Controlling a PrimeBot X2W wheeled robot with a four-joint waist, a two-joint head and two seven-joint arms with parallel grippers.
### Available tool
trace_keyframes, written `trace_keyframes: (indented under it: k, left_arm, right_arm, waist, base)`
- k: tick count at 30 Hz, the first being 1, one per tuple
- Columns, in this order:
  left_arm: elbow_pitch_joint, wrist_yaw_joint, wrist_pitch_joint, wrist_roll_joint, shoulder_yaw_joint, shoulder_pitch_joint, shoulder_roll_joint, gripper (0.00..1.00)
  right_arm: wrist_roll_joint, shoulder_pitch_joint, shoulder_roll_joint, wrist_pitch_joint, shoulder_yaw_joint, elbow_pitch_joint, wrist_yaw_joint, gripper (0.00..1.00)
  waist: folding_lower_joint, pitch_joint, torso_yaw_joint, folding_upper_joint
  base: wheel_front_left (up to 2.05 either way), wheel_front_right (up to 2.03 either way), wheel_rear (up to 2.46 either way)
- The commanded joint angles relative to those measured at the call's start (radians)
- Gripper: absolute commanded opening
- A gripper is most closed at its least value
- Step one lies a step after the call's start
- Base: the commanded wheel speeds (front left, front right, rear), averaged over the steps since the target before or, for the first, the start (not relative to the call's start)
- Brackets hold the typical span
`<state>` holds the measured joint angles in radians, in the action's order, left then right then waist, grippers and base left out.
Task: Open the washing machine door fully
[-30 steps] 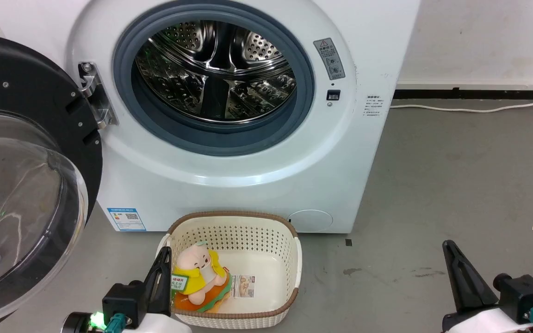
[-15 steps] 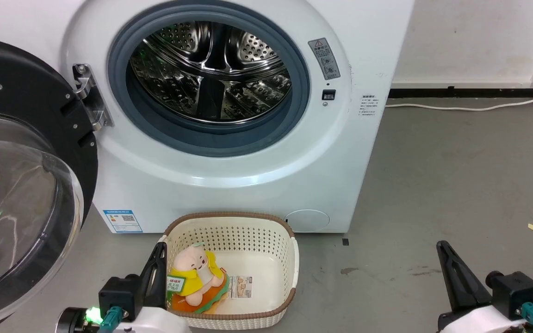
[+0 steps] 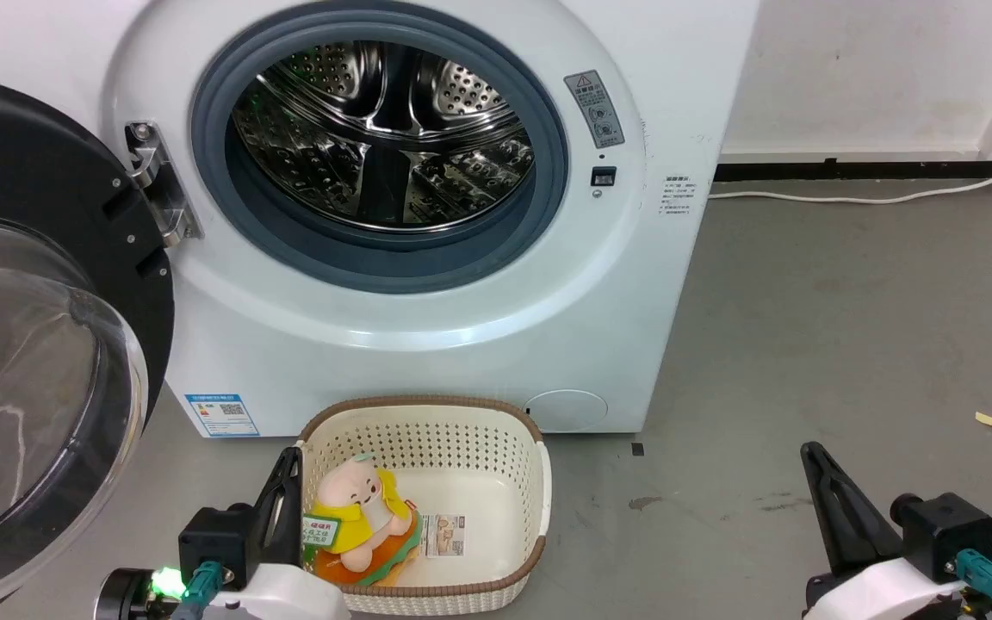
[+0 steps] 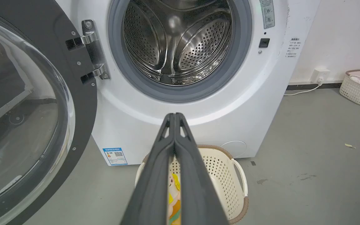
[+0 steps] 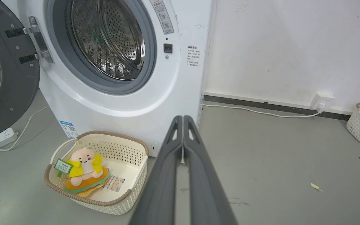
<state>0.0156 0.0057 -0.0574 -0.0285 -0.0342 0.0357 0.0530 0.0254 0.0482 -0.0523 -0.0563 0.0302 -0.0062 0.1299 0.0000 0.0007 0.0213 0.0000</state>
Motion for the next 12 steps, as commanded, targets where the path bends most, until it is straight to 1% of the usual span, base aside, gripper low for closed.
trace_keyframes:
  k: [1, 12]
  left_arm:
    - [-0.005, -0.004, 0.005, 0.007, 0.005, -0.016, -0.001, 0.00]
    - [-0.010, -0.005, 0.027, 0.016, 0.017, -0.024, -0.002, 0.00]
  right_arm:
    - [-0.007, -0.020, 0.002, 0.003, -0.003, 0.003, 0.001, 0.00]
    - [-0.015, -0.032, 0.002, 0.026, -0.015, 0.005, 0.001, 0.00]
  waist:
    - [0.0000, 0.000, -0.001, 0.0000]
    - [0.0000, 0.000, -0.009, 0.0000]
  base:
    - [0.00, 0.00, 0.00]
    - [0.00, 0.00, 0.00]
